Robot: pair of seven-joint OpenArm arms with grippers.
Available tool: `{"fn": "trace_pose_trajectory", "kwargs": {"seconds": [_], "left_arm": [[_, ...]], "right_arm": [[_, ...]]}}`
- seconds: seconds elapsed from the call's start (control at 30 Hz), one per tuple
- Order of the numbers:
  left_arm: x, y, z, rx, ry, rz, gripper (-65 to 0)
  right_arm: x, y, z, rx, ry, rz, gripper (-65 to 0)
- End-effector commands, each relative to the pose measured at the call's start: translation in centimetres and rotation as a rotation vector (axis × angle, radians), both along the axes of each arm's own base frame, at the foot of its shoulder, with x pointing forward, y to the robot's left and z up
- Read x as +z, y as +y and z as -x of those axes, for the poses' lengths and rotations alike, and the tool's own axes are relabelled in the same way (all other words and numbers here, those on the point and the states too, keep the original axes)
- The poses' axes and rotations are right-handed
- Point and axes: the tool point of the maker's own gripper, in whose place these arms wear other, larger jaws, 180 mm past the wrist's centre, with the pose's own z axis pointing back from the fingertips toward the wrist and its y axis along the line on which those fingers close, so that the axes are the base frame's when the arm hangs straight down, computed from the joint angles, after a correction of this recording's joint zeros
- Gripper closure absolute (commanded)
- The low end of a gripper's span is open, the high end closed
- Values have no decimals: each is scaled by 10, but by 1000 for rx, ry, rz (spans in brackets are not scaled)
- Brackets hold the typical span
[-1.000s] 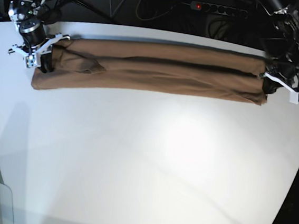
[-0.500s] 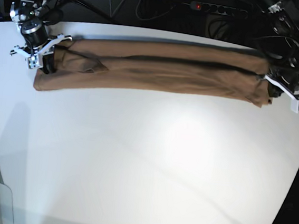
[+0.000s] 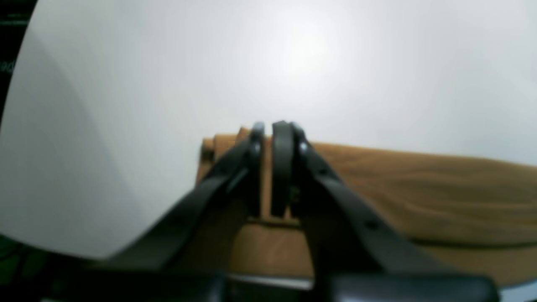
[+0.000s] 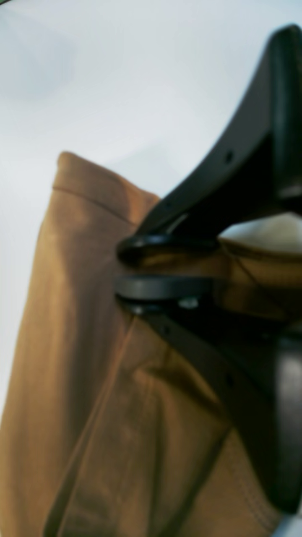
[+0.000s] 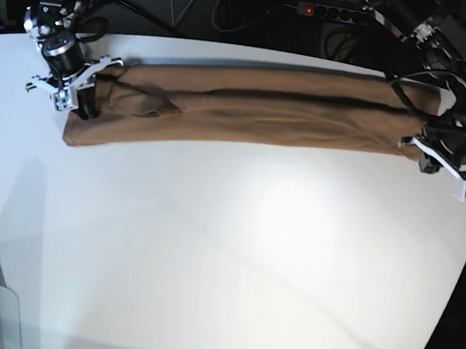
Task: Fold the T-shirt properly
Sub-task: 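Grasp each end of the tan strip with both grippers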
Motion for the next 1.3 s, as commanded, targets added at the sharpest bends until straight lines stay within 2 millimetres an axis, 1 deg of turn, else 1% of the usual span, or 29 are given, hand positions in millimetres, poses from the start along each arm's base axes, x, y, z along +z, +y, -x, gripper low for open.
{"fn": "trace_pose_trajectory", "kwargs": {"seconds": [0.0, 0.1, 0.13, 0.17, 0.2, 0.27, 0.33, 0.37, 0.4, 0.47, 0.6, 0.83, 0.93, 1.03, 1.17, 1.27], "left_arm": [[2, 11, 4, 6, 4, -30, -26], [-23, 26, 20, 12, 95, -21, -29], [-29, 32, 22, 20, 100, -9, -43], [-35, 40, 25, 37, 111, 1, -71], [-42, 48, 30, 59, 123, 15, -120], [-53, 61, 41, 102, 147, 43, -247], [-60, 67, 46, 112, 170, 54, -348], [-62, 67, 47, 113, 175, 59, -382], [-64, 67, 48, 114, 181, 63, -392], [-68, 67, 51, 115, 198, 72, -392], [-72, 65, 52, 117, 203, 81, -392], [-112, 52, 54, 131, 277, 228, -392], [-123, 48, 58, 135, 302, 267, -392], [-124, 46, 60, 134, 310, 273, -392], [-126, 38, 56, 91, 328, 264, -392], [-127, 38, 59, 92, 335, 265, -392]], "right_arm": [[4, -1, -1, 12, -8, 6, -77], [4, -2, -2, 10, -9, 9, -78], [5, -2, -2, 10, -11, 9, -78], [6, -2, -4, 12, -15, 8, -78], [7, -2, -6, 12, -19, 8, -78], [7, -2, -7, 10, -21, 9, -78], [7, -3, -7, 11, -21, 10, -78], [7, -3, -7, 11, -21, 10, -78], [7, -3, -7, 13, -21, 11, -78], [7, -2, -7, 14, -21, 10, -78], [7, -2, -7, 15, -20, 10, -78], [7, -2, -7, 17, -20, 11, -78], [7, -2, -7, 17, -20, 11, -78], [8, -2, -8, 17, -22, 11, -80], [7, -1, -8, 19, -21, 10, -80], [7, -1, -8, 19, -21, 10, -80]]}}
